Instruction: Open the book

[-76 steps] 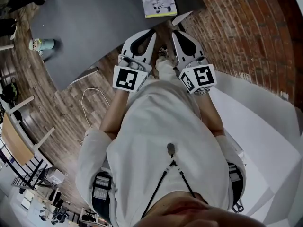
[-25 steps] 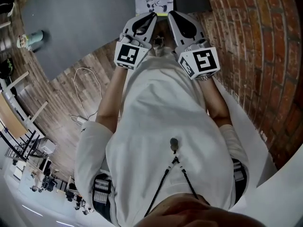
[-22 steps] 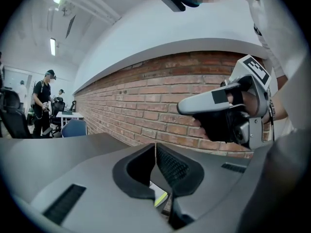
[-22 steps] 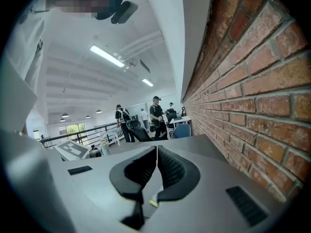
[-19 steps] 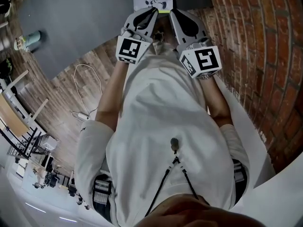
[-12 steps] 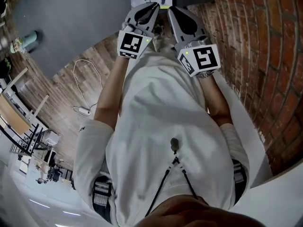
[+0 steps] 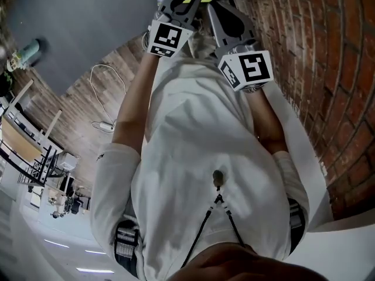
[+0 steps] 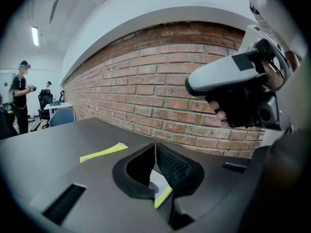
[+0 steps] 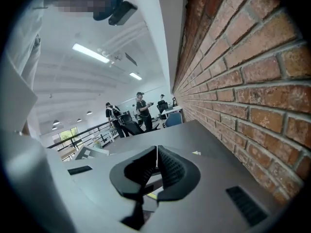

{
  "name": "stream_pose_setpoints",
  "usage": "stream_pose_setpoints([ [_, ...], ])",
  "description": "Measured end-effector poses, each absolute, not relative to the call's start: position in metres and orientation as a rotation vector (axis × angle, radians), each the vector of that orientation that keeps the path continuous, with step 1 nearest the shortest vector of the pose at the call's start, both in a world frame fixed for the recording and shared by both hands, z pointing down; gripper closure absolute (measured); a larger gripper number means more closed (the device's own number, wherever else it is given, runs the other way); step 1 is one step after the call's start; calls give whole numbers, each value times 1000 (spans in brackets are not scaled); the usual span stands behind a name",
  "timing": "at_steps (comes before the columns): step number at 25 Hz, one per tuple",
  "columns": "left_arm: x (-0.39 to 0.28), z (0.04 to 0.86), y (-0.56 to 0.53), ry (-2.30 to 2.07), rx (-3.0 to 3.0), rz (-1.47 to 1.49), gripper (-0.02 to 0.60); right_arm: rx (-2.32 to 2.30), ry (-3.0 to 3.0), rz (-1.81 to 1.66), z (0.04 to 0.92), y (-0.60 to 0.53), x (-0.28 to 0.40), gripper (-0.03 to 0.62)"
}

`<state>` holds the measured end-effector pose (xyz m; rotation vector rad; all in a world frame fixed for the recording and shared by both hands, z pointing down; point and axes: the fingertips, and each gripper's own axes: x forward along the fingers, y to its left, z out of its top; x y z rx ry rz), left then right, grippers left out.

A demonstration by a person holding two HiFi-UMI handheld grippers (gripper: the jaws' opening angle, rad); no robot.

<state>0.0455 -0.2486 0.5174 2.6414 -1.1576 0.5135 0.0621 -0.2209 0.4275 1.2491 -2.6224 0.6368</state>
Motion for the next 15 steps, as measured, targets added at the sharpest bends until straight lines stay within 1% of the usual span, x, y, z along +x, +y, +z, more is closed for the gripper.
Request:
stream_pose_setpoints([
  [8, 62, 561, -250, -1043, 2632, 614, 547, 1360, -2549, 694, 442, -236, 78, 556],
  [9, 66, 570, -248, -1023, 2623, 631, 501, 1370, -2542, 693, 444, -238, 81, 556],
  [10, 69, 578, -245, -1002, 2612, 650, 438, 1376, -2536, 689, 446, -239, 83, 556],
  [15, 77, 614, -238, -927, 2608, 787, 413, 1399, -2509, 696, 455, -243, 91, 556],
])
